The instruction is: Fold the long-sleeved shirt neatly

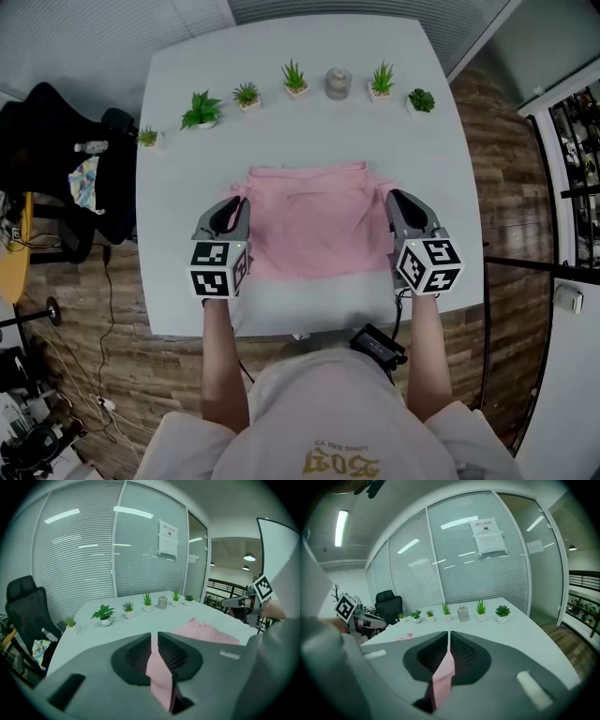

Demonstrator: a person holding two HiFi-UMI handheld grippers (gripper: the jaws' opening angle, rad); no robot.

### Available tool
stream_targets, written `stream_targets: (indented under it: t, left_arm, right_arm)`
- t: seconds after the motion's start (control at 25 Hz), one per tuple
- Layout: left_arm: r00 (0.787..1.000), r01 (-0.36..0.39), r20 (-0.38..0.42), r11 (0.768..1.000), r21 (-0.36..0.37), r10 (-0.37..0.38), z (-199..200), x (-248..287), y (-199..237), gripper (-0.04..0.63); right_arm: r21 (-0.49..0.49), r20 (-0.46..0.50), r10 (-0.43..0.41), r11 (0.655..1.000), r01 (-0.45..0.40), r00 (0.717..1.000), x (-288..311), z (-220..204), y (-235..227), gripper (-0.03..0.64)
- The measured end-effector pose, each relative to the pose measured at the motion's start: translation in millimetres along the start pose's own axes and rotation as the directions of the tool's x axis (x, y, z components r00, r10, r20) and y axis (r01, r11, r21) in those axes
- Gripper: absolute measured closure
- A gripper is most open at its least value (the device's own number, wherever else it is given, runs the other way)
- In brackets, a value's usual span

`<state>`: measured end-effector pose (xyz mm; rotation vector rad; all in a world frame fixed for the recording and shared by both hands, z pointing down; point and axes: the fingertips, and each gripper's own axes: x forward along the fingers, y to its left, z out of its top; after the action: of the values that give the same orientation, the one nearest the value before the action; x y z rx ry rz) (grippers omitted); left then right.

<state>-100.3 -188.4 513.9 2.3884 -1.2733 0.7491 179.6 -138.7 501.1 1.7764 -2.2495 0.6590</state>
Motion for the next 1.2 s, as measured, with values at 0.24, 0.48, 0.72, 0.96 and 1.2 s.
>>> stream_targets:
  t: [0.24, 0.48, 0.72, 0.96, 1.2]
  left_arm:
    - [0.996, 0.034, 0.087, 0.999, -0.011, -0.033, 8, -45, -26, 0.566]
    - [0.986, 0.056, 0.159, 0.998, -0.018, -0.052, 12, -82, -49, 0.588]
    - [0.968, 0.098, 0.234, 0.995, -0.024, -0.090, 17, -126, -73, 0.588]
    - [0.951, 0.123, 0.286, 0.992, -0.016, -0.113, 20, -157, -94, 0.589]
    - [0.947, 0.122, 0.304, 0.992, -0.042, -0.104, 18, -173, -96, 0.589]
  right_arm:
    - [0.001, 0.086, 0.017, 1.000, -0.017, 0.996, -43, 20, 32, 0.598]
    - [0.025, 0.173, 0.039, 0.999, -0.044, 0.984, -87, 31, 56, 0.604]
    - [-0.010, 0.213, 0.041, 0.999, -0.039, 0.976, -132, 36, 85, 0.604]
    - [-0.023, 0.266, 0.049, 0.999, -0.045, 0.963, -166, 39, 108, 0.604]
    - [-0.059, 0.263, 0.056, 0.997, -0.042, 0.963, -180, 33, 122, 0.604]
